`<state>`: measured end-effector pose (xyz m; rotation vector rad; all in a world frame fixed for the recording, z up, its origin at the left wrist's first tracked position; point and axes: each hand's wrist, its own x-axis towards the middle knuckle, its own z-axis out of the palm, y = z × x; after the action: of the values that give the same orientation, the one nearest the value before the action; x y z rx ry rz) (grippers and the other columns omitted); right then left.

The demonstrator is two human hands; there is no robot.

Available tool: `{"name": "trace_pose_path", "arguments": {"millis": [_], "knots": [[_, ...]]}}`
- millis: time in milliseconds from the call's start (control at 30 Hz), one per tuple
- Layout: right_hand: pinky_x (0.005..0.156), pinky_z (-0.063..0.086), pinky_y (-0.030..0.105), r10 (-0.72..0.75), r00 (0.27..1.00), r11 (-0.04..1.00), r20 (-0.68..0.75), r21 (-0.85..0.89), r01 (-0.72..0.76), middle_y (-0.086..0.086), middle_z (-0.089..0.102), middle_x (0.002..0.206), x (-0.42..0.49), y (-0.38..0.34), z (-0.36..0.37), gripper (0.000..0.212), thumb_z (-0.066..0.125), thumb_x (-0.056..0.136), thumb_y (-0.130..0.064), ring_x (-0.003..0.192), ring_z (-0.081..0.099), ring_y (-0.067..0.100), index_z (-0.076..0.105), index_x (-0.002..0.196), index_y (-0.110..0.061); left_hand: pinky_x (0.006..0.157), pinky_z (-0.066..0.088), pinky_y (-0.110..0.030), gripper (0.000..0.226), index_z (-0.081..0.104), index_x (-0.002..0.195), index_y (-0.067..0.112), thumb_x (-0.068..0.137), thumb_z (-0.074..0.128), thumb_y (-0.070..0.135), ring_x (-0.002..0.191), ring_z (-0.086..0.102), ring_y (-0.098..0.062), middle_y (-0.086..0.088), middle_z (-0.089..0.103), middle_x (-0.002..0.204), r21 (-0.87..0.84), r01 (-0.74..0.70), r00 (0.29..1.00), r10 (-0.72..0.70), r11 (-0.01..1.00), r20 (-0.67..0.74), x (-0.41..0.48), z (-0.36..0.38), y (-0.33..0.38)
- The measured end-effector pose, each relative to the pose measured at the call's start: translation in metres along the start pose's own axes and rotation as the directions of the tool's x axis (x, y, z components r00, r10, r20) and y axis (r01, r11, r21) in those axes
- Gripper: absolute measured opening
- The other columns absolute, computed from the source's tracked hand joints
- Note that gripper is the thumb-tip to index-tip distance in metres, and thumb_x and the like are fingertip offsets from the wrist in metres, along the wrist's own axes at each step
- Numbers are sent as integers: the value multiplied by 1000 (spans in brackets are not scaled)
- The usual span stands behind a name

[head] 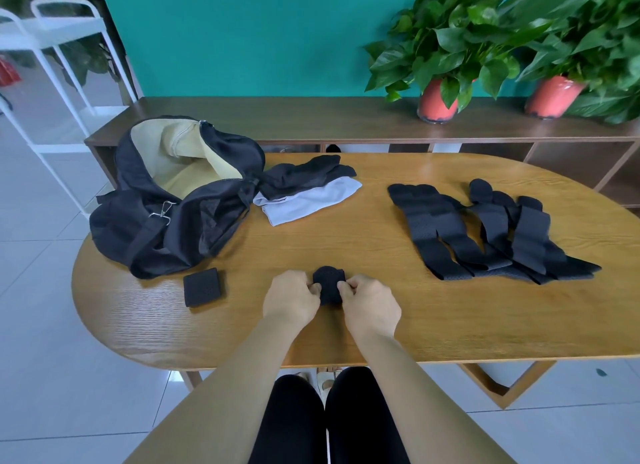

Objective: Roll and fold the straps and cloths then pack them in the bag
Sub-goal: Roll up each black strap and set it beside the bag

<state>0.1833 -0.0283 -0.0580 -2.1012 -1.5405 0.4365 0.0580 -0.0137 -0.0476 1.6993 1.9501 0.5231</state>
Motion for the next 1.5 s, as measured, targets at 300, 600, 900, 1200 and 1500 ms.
{"name": "trace_pose_path", "arguments": {"millis": [300,600,900,1200,1500], "knots": [[58,43,26,-29,999,992,-22,-127,26,1,64,81,-4,-3,-2,27,48,95,-43,78,58,19,60,92,-19,55,39,-27,21,49,81,17,95,52,33,69,54,-17,0,55,77,74,-44,995,50,996,-85,-8,1,3],[73,44,31,-388,885,913,-258,21,407,-9,67,98,-23,13,-7,21,56,80,-19,98,51,14,72,94,-22,78,42,-28,18,60,106,24,93,53,15,96,55,-13,9,61,102,133,-438,863,457,889,-216,-28,-11,-22],[101,24,31,-454,869,875,197,-86,476,-17,44,142,-25,-28,9,47,45,91,-10,130,26,11,54,132,-31,98,30,-56,57,66,120,25,67,68,3,132,37,-14,10,61,129,557,-442,864,501,703,55,-35,-40,-58],[104,21,32,-521,773,817,362,-51,575,-16,37,148,-27,-99,41,56,44,90,-5,132,22,12,47,138,-33,115,10,-41,66,16,152,27,92,40,11,147,3,-15,7,12,160,546,-217,973,224,809,55,-32,-79,-105],[107,21,32,-566,718,787,406,6,617,-18,43,143,-29,-129,54,52,44,91,-2,133,23,11,54,131,-33,116,14,-39,61,17,152,20,95,39,14,147,6,-19,0,16,159,524,-43,993,94,851,-72,-37,-85,-113]]}}
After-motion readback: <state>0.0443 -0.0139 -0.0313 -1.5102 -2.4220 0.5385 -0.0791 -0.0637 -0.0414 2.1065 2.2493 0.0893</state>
